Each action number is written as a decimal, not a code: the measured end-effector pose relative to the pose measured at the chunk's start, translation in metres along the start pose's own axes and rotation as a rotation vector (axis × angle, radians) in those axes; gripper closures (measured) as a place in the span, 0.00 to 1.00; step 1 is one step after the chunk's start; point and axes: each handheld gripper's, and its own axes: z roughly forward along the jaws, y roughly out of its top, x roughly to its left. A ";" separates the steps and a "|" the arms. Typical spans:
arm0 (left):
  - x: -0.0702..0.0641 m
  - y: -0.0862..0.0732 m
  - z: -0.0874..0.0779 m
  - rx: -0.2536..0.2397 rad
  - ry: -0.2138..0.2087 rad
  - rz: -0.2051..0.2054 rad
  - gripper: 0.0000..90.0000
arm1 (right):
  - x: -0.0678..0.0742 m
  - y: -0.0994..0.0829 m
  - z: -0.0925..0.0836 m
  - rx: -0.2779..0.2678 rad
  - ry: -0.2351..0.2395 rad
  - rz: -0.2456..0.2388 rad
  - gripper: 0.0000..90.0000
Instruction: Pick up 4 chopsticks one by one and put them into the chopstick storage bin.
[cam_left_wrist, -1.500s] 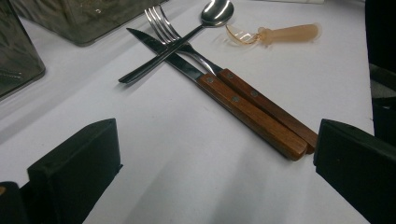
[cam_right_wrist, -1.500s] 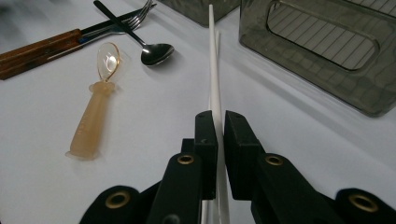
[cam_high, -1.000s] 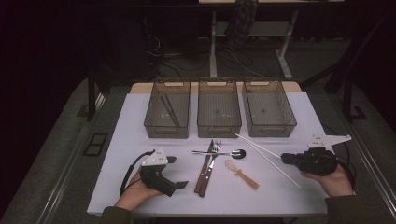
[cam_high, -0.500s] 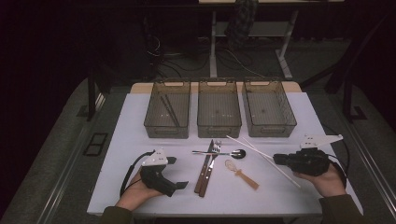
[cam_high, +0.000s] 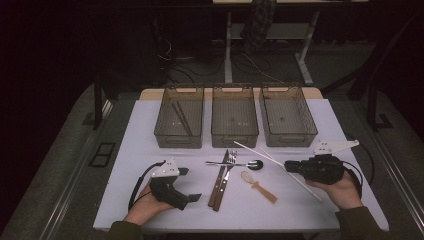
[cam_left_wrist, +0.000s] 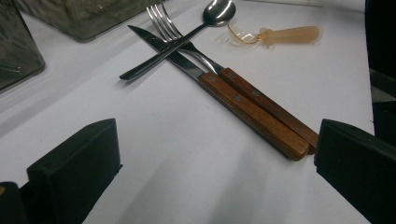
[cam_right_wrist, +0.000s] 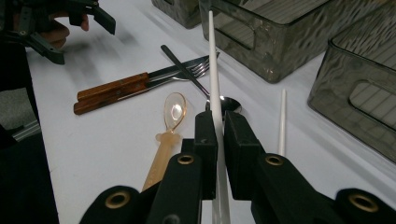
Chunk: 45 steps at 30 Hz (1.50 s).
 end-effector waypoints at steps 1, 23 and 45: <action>0.000 0.000 0.000 -0.001 0.001 0.000 0.00 | 0.001 0.001 0.002 0.000 0.002 -0.002 0.93; -0.001 0.001 0.001 -0.006 0.001 0.000 0.00 | 0.008 0.034 0.025 -0.088 0.029 -0.012 0.93; -0.002 0.002 0.000 -0.012 -0.001 0.004 0.00 | 0.014 0.086 0.079 -0.080 -0.023 -0.038 0.93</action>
